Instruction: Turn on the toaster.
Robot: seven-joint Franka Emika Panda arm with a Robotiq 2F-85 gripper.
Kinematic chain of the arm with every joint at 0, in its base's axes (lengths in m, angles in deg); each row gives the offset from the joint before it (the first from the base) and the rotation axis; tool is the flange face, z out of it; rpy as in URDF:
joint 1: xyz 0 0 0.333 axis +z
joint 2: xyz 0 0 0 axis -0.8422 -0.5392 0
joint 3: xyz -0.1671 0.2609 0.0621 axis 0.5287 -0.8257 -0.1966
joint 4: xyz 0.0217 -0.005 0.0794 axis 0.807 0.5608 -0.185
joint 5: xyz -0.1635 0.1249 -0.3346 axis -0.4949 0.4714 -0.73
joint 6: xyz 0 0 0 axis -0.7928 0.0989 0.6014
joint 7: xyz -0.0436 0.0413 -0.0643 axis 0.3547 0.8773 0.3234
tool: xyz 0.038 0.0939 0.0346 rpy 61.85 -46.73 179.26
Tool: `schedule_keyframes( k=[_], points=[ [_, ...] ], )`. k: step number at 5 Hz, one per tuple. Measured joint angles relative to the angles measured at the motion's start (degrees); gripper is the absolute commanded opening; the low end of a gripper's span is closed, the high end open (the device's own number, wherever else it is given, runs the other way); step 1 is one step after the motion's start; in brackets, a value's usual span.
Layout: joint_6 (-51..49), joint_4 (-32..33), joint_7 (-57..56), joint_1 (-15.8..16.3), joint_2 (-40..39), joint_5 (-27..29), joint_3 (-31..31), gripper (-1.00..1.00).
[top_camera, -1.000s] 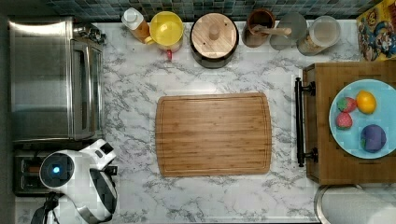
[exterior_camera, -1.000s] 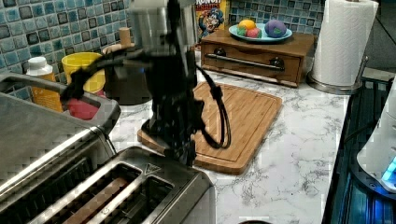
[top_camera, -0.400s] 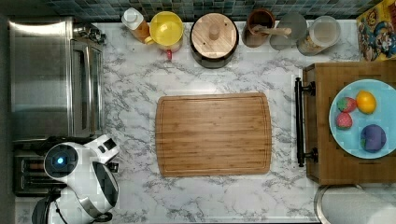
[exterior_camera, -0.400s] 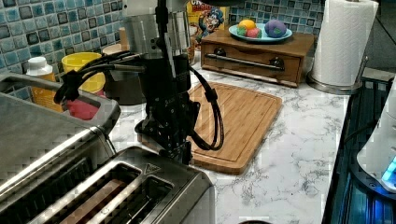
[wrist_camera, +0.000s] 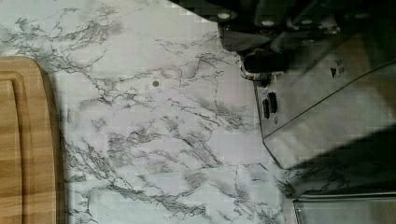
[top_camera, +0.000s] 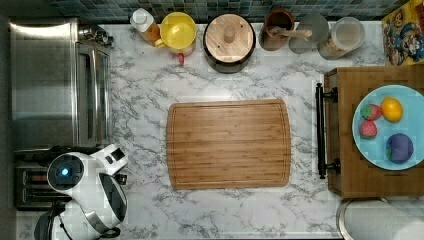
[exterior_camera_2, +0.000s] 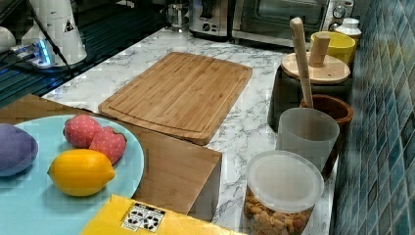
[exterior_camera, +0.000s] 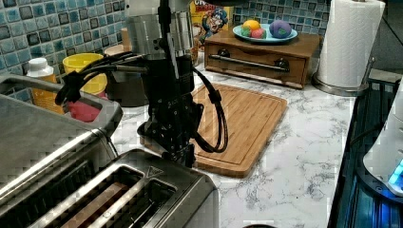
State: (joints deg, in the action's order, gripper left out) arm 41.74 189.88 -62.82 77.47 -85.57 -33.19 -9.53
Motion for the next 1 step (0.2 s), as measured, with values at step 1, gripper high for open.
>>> schedule_keyframes(
  k=[1],
  points=[
    [-0.06, 0.00, -0.05, -0.04, 0.00, 0.01, 0.15, -1.00]
  ],
)
